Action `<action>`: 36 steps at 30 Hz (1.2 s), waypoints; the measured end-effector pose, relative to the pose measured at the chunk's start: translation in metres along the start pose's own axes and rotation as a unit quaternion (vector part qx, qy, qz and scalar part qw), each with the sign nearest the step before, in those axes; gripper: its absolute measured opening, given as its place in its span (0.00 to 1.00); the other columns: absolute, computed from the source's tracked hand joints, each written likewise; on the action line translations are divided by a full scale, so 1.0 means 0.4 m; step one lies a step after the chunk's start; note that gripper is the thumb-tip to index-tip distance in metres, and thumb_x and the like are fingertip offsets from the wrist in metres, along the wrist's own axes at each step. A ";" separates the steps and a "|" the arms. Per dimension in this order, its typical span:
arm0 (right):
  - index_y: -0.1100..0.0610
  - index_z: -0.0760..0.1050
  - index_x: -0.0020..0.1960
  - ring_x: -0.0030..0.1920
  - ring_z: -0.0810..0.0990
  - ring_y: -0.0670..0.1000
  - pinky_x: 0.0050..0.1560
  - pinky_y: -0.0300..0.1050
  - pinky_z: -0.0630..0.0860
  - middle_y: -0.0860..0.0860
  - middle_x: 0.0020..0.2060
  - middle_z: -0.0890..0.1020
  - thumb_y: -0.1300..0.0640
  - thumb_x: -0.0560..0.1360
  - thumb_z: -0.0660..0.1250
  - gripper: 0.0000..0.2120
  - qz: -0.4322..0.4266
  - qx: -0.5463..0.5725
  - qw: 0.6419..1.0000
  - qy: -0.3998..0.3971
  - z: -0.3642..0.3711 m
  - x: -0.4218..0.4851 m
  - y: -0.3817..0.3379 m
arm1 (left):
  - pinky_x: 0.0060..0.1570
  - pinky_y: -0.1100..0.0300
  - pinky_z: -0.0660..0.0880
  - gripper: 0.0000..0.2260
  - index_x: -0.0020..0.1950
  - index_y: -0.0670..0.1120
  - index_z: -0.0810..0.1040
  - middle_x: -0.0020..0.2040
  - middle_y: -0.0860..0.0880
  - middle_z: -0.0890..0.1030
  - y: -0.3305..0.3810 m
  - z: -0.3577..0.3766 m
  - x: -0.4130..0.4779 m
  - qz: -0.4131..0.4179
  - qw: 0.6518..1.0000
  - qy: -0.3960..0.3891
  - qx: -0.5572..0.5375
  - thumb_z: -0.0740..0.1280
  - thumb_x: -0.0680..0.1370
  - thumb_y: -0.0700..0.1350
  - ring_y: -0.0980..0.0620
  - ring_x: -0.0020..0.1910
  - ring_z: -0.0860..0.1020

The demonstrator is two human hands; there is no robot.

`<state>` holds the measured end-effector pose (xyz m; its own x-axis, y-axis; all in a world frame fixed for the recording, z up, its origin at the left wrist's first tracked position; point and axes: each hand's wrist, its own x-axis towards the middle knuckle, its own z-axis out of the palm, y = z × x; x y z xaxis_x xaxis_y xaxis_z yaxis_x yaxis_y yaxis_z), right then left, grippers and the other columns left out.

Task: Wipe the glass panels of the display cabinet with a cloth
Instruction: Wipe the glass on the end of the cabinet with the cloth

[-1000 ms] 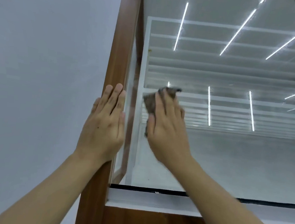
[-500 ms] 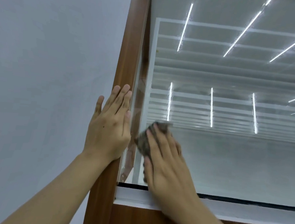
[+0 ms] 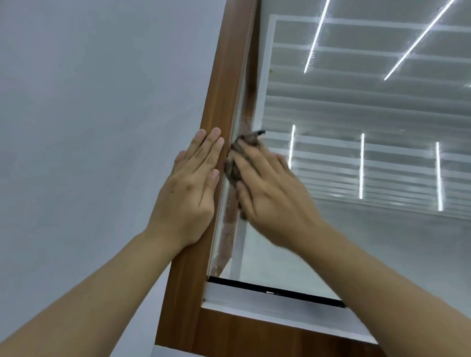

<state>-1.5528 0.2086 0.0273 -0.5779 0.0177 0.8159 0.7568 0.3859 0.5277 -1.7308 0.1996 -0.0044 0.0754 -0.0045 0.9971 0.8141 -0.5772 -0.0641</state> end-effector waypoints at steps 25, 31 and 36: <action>0.53 0.71 0.74 0.77 0.62 0.52 0.78 0.49 0.56 0.51 0.73 0.72 0.52 0.85 0.51 0.21 -0.325 0.090 0.929 -0.155 -0.013 -0.182 0.000 | 0.81 0.53 0.47 0.24 0.82 0.45 0.54 0.83 0.50 0.53 0.038 0.025 -0.058 -0.041 0.989 0.020 0.143 0.48 0.86 0.46 0.53 0.82 0.48; 0.54 0.72 0.73 0.76 0.64 0.52 0.77 0.50 0.60 0.50 0.72 0.73 0.54 0.85 0.56 0.19 -0.329 0.116 0.925 -0.151 -0.016 -0.207 0.012 | 0.81 0.54 0.45 0.24 0.82 0.45 0.54 0.83 0.50 0.53 0.049 0.027 -0.065 -0.049 0.985 0.020 0.164 0.47 0.85 0.47 0.53 0.82 0.48; 0.55 0.73 0.72 0.76 0.65 0.53 0.77 0.51 0.61 0.51 0.71 0.74 0.56 0.84 0.58 0.18 -0.331 0.137 0.921 -0.156 -0.022 -0.232 0.046 | 0.81 0.52 0.44 0.25 0.82 0.45 0.54 0.83 0.49 0.54 0.065 0.033 -0.066 -0.061 0.977 0.031 0.202 0.46 0.85 0.48 0.51 0.82 0.49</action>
<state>-1.4827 0.2059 -0.0366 -0.9765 -0.0573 0.2078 0.1274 0.6242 0.7708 -1.7042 0.1956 -0.0328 -0.0614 -0.0127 0.9980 0.9766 -0.2073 0.0575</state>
